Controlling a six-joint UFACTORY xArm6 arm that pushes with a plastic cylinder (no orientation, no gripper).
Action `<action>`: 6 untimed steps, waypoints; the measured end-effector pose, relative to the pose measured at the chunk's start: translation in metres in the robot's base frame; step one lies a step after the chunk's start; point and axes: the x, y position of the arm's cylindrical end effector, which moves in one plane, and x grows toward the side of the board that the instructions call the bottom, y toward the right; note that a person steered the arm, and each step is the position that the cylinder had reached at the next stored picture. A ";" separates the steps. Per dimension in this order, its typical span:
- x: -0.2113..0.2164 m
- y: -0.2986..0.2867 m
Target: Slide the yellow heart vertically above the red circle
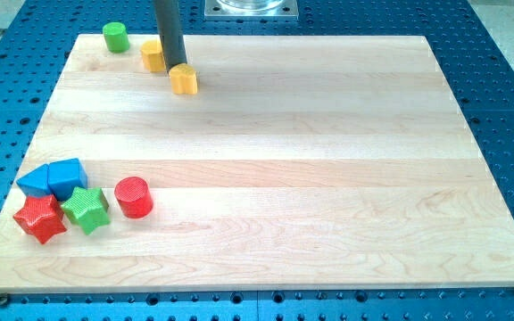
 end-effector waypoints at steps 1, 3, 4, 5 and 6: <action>-0.007 0.048; 0.028 0.064; 0.028 0.032; 0.032 0.029; 0.047 0.073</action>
